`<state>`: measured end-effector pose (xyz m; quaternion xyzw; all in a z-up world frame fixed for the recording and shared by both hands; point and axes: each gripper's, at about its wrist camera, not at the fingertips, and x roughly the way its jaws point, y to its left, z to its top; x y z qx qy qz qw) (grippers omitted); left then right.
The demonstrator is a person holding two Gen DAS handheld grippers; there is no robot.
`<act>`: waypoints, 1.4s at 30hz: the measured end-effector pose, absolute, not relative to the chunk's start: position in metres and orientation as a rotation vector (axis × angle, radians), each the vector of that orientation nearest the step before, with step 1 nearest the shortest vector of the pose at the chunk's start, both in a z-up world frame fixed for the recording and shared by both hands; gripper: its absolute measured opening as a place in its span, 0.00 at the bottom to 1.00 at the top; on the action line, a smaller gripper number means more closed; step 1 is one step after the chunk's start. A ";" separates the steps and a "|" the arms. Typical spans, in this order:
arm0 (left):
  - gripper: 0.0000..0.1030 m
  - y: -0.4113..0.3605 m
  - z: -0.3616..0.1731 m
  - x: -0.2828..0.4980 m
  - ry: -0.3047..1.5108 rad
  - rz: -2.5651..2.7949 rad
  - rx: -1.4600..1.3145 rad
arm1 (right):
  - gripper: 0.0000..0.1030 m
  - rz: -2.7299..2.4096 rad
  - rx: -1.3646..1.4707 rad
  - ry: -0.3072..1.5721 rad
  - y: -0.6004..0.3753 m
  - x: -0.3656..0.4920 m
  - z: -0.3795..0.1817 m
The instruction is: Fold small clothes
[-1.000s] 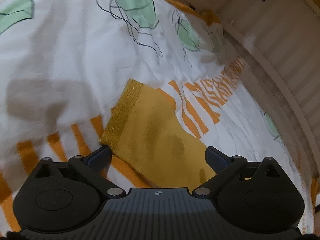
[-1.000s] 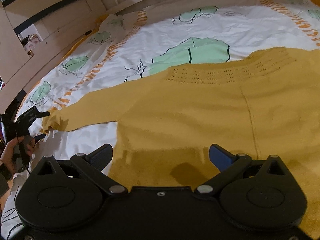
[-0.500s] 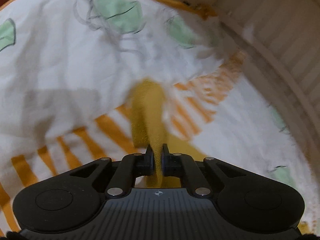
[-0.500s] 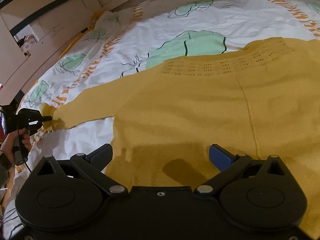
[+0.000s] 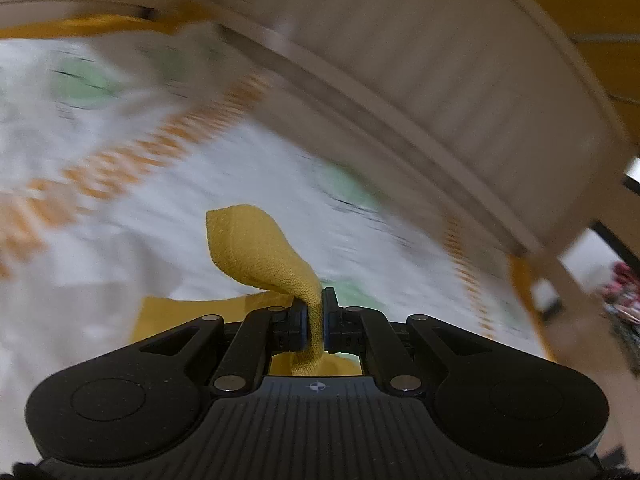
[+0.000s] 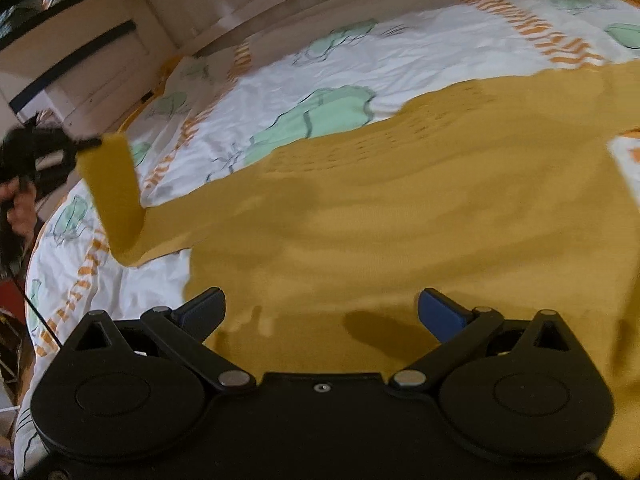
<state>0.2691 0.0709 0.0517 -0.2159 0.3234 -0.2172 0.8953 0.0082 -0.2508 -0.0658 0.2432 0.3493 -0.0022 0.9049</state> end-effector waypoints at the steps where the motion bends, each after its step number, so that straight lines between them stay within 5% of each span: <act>1: 0.06 0.053 0.054 0.268 0.674 -0.477 -0.445 | 0.99 -0.014 0.509 0.716 -0.256 0.003 -0.065; 8: 0.06 -0.065 0.040 0.259 0.735 -0.628 -0.432 | 1.00 -0.075 0.560 0.671 -0.284 -0.017 -0.063; 20: 0.06 -0.159 -0.002 0.251 0.837 -0.712 -0.285 | 1.00 -0.108 0.597 0.641 -0.300 -0.026 -0.063; 23: 0.25 -0.169 -0.006 0.248 0.854 -0.723 -0.258 | 1.00 -0.119 0.602 0.646 -0.302 -0.028 -0.066; 25: 0.49 -0.169 -0.005 0.244 0.840 -0.725 -0.256 | 1.00 -0.127 0.600 0.648 -0.303 -0.028 -0.067; 28: 0.62 -0.169 0.001 0.234 0.780 -0.693 -0.200 | 1.00 -0.140 0.597 0.650 -0.304 -0.029 -0.068; 31: 0.69 -0.156 0.009 0.220 0.718 -0.656 -0.137 | 1.00 -0.161 0.586 0.653 -0.305 -0.028 -0.071; 42: 0.70 -0.062 -0.035 0.177 0.650 -0.344 0.111 | 1.00 -0.247 0.485 0.682 -0.302 -0.021 -0.086</act>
